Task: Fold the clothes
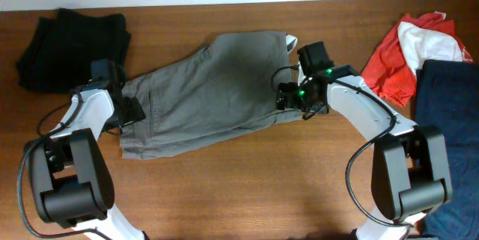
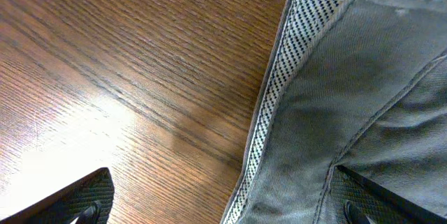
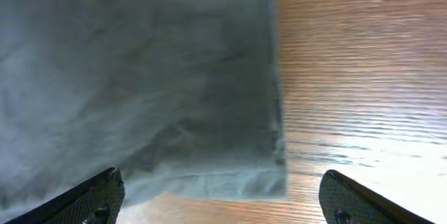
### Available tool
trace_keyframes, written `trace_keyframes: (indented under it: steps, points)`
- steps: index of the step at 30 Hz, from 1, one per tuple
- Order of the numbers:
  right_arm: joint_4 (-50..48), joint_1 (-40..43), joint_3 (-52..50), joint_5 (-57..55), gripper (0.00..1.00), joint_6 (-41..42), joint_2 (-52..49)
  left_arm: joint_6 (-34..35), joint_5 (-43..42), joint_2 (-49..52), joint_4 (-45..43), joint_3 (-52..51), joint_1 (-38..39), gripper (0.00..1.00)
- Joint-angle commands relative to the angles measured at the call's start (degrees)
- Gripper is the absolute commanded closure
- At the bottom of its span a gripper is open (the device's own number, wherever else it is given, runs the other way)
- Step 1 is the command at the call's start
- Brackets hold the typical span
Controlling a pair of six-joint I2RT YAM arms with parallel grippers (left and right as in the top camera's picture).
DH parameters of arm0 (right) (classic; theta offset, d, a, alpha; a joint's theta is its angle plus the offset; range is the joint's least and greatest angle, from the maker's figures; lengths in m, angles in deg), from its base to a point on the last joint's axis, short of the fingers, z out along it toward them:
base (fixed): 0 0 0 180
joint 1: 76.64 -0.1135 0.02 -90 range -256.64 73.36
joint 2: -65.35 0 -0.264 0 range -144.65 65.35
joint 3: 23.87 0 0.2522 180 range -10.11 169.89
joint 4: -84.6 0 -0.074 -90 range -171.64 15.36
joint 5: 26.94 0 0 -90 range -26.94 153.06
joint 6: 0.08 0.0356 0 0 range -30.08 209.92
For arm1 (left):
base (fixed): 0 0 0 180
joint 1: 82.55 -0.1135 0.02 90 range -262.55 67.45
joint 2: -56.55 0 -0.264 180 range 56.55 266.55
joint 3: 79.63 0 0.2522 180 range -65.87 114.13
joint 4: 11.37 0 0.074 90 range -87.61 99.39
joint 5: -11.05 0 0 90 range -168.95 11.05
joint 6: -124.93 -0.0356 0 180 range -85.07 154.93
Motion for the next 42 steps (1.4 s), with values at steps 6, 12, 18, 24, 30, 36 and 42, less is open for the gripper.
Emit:
trace_keyframes:
  steps: [6,12,18,24,30,36,42]
  points:
    - [-0.3,0.0,0.6,1.1,0.08,3.4,-6.9,-0.3,-4.7,4.1,0.1,-1.9,1.2,0.01]
    - [2.6,0.1,0.7,0.9,0.96,3.7,-7.4,-0.3,-4.7,4.1,0.1,-2.0,1.2,0.01]
    - [18.8,0.1,1.1,-7.5,0.96,11.0,-2.6,-0.3,-5.0,4.1,0.4,-2.0,1.2,0.01]
    - [27.1,0.0,-0.7,-17.4,0.96,16.9,-1.7,-0.3,-7.2,4.1,0.6,-1.9,1.2,0.01]
    - [26.9,2.7,-0.2,-20.8,0.01,15.2,-1.7,-0.3,-8.4,-2.3,8.8,4.2,1.2,0.01]
    - [23.1,14.8,1.8,-20.8,0.01,15.2,-1.7,-5.1,-18.0,-9.6,8.0,4.2,1.2,0.01]
    - [19.9,21.4,1.7,-20.8,0.01,15.2,-1.7,-11.6,-27.1,-7.7,5.4,4.0,-1.2,0.01]
